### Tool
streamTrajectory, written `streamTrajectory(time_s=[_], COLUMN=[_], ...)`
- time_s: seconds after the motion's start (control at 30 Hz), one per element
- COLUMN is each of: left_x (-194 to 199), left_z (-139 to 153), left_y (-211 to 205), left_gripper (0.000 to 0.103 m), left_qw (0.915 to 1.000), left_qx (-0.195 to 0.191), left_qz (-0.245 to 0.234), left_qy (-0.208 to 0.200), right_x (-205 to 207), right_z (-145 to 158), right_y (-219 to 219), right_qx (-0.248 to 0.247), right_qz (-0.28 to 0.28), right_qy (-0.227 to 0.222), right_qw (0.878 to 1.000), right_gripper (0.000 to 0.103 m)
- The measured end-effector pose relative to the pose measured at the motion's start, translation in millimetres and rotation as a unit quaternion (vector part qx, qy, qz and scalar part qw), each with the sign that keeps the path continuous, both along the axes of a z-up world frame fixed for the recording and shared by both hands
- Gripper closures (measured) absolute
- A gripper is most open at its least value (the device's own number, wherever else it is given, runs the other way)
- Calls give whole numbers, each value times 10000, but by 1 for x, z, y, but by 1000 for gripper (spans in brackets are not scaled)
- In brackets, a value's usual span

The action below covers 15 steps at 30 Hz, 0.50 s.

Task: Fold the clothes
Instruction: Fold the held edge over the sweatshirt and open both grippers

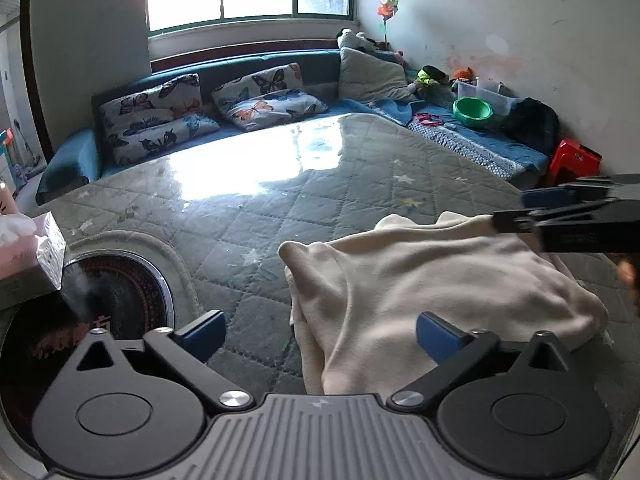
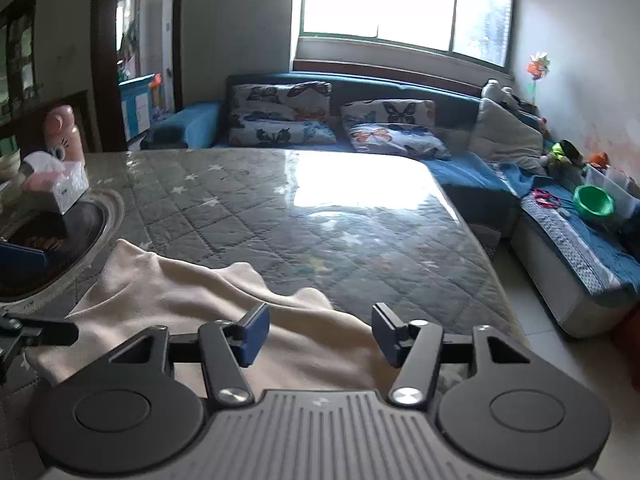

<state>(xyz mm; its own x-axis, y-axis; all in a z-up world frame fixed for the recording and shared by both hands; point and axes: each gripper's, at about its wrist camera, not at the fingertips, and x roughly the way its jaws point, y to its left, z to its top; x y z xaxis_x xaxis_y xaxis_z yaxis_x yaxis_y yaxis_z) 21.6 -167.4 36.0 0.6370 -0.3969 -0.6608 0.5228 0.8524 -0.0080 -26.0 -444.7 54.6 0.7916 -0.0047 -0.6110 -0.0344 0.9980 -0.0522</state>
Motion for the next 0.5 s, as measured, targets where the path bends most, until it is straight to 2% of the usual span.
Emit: streamTrajectory(time_s=[0.07, 0.17, 0.23, 0.33, 0.5], left_x=[0, 1, 0, -2, -1], left_z=[-1, -3, -4, -5, -8], left_y=[2, 5, 7, 9, 7], left_gripper=[0, 0, 0, 0, 0], left_qw=[10000, 9998, 9998, 9997, 9997], left_qx=[-21, -54, -69, -114, -111], left_qz=[39, 102, 127, 123, 77], left_qy=[60, 132, 138, 171, 213], right_x=[8, 19, 24, 33, 43], right_z=[-2, -9, -15, -20, -27], right_y=[5, 12, 15, 20, 21], right_qx=[-46, -134, -218, -289, -271], right_qz=[26, 92, 119, 112, -43], right_qy=[41, 165, 245, 299, 343], right_qw=[10000, 9997, 9994, 9991, 9990], right_gripper=[35, 29, 28, 22, 22])
